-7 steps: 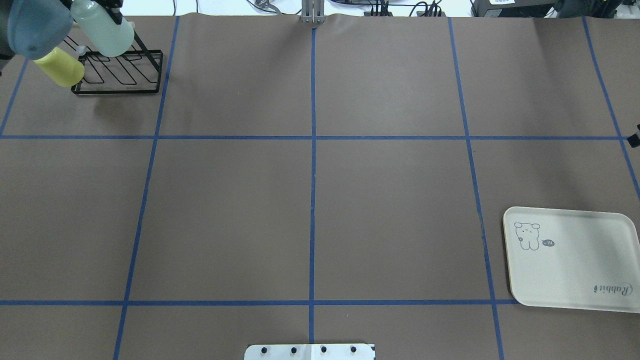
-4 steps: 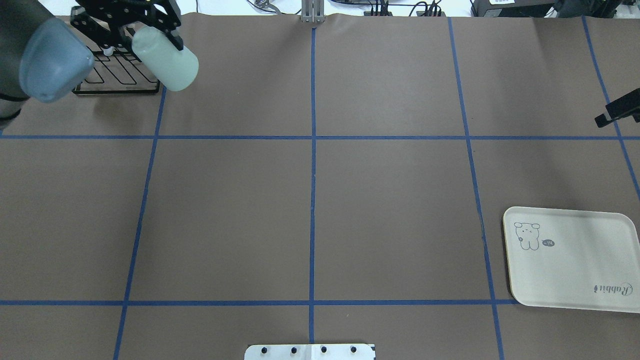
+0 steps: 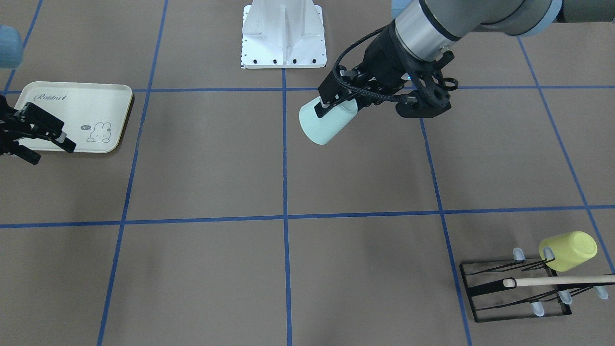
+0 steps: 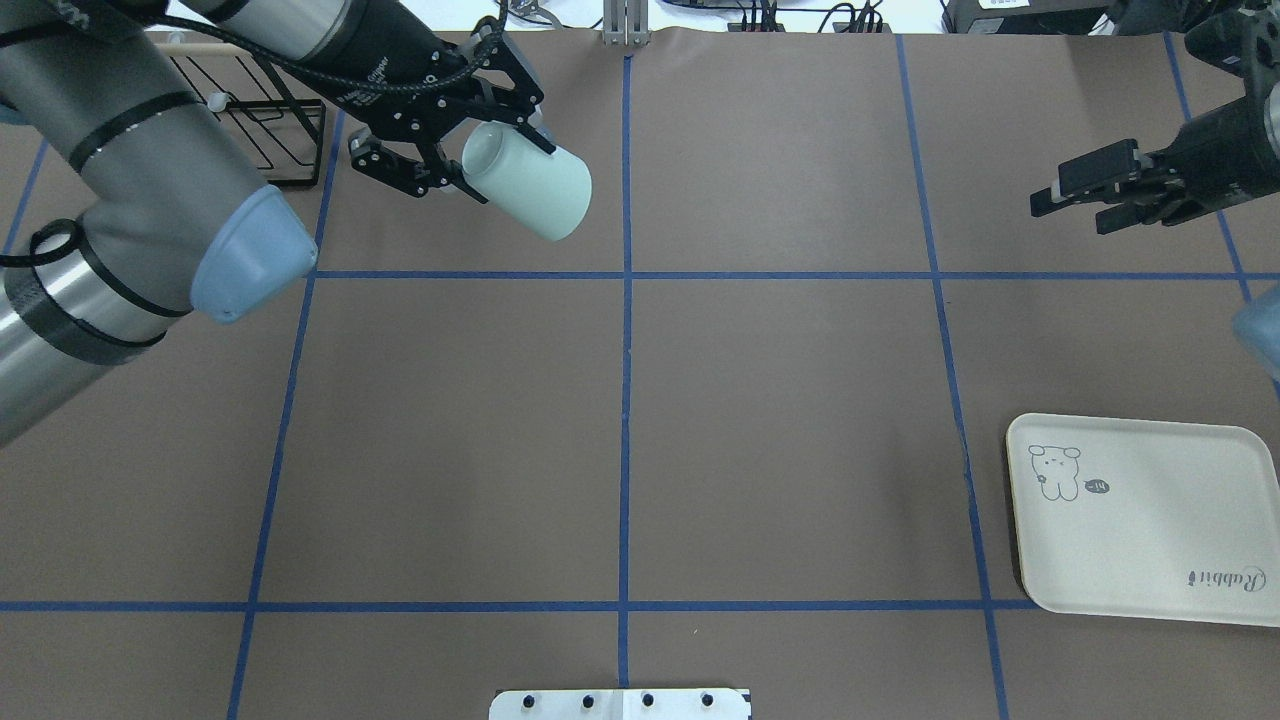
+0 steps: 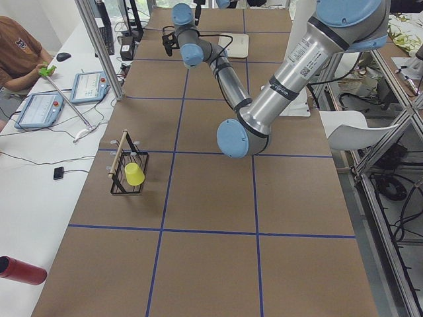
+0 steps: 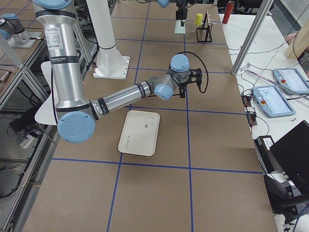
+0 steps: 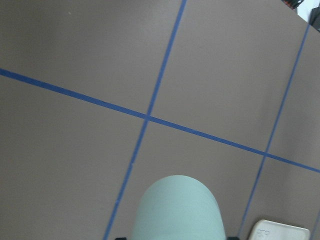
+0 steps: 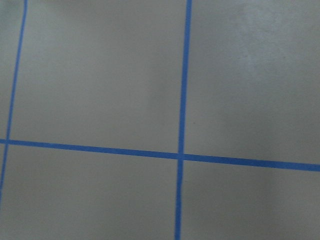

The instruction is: Left arm grabs green cup and hands to right arm on tray

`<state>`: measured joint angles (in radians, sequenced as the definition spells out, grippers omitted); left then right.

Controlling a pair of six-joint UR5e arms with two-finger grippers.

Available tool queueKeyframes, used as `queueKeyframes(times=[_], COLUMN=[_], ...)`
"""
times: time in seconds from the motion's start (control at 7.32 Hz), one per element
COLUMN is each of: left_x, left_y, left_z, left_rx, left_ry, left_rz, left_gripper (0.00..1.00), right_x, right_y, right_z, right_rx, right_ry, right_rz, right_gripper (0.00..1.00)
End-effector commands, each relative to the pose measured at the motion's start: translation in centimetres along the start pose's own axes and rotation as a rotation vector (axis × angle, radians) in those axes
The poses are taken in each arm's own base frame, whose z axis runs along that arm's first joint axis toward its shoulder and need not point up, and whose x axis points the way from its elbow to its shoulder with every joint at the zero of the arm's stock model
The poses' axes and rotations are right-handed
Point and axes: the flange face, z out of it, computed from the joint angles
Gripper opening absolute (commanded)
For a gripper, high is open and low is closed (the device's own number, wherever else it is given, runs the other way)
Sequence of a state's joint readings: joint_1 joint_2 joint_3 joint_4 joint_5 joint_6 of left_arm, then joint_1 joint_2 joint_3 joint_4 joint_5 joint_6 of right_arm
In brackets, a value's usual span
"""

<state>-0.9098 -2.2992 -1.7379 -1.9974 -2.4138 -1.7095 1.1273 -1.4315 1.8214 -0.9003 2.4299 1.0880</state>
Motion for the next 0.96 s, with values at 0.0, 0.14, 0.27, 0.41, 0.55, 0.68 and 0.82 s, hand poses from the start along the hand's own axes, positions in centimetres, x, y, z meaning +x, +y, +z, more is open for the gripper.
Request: queueKeyframes(times=[0.0,0.14,0.27,0.41,0.55,0.68,0.82], left_x=[0.0,0.1,0.2,0.4,0.2,0.2,0.1], left_y=[0.8,1.0,1.7,2.6,3.4,3.7,4.1], left_z=[0.5,0.5,0.5,0.3,0.8,0.9,0.5], left_rx=[-0.059,-0.066,-0.071,-0.091,-0.110,-0.121,-0.143], left_ry=[0.175,0.229,0.288,0.348,0.377,0.389,0.413], left_rz=[-0.055,-0.059,-0.087,-0.106,-0.118,-0.108,-0.130], left_gripper=[0.00,0.00,0.00,0.00,0.00,0.00,0.00], right_x=[-5.5,-8.0,-10.4,-12.3,-13.3,-13.8,-14.6], right_y=[2.7,3.8,5.2,6.7,7.3,8.1,9.6], right_z=[0.8,1.1,1.7,2.4,2.3,2.2,2.6], right_rx=[-0.010,-0.037,-0.080,-0.127,-0.138,-0.147,-0.146], right_ry=[-0.208,-0.287,-0.363,-0.419,-0.469,-0.521,-0.617], right_rz=[0.101,0.131,0.155,0.163,0.136,0.147,0.210], right_gripper=[0.99,0.99,0.99,0.99,0.98,0.97,0.94])
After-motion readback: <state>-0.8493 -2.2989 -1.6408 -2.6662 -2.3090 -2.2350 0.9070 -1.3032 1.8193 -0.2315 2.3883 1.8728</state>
